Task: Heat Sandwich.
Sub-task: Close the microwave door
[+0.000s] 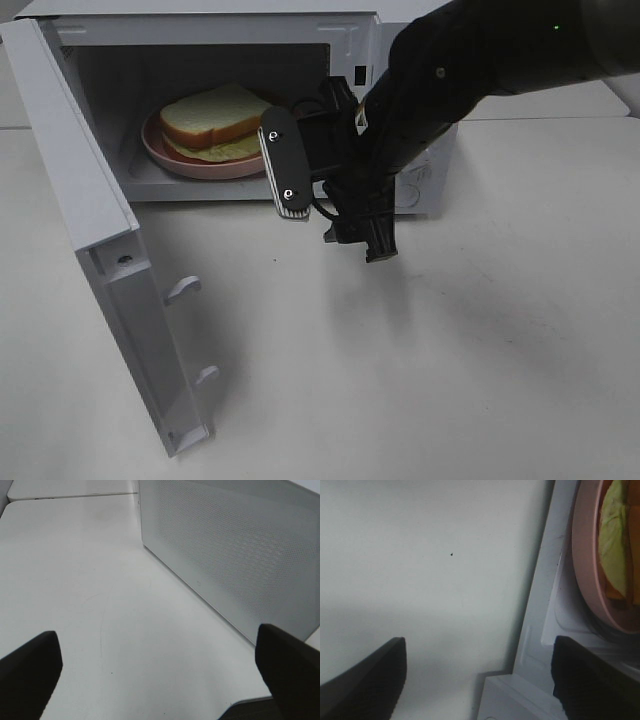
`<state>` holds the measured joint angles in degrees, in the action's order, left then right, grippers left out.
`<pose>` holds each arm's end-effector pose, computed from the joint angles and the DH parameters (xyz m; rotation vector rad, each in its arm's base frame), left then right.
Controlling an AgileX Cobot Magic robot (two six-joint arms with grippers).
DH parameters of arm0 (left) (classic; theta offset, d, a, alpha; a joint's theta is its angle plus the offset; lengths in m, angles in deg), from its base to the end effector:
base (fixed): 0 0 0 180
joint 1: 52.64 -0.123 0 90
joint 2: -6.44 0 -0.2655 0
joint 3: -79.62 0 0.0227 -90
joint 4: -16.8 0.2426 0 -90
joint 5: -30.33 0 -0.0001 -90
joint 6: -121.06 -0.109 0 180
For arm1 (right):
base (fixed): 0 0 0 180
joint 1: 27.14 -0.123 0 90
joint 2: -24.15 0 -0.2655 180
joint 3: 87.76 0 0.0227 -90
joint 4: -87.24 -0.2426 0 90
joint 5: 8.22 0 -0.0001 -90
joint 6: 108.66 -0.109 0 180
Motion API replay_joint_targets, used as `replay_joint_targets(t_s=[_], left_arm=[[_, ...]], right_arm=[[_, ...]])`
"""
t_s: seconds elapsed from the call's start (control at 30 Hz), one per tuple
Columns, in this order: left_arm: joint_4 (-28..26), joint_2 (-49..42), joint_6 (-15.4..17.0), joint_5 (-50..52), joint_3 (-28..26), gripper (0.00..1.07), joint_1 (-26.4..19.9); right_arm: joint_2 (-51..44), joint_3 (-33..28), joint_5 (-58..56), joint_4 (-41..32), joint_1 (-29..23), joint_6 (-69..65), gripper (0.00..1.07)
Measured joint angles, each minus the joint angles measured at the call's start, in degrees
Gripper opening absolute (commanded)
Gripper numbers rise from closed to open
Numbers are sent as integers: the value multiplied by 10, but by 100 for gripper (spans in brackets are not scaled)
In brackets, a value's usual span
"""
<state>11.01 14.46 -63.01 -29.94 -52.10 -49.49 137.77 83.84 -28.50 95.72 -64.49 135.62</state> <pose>0.0229 -0.0108 0.2651 0.1321 2.0279 -0.1106 0.3141 0.2327 0.1709 -2.0355 1.4631 -0.3192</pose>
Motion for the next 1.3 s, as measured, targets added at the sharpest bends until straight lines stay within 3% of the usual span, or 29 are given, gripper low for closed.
replay_joint_targets(t_s=[0.83, 1.07, 1.3], left_arm=[[0, 0, 0, 0, 0, 103, 0], [0, 0, 0, 0, 0, 103, 0], [0, 0, 0, 0, 0, 103, 0]], right_arm=[[-213, -208, -18, -1, 0, -380, 76], [-283, -223, -136, -2, 0, -571, 77], [-335, -223, -246, -3, 0, -631, 76]])
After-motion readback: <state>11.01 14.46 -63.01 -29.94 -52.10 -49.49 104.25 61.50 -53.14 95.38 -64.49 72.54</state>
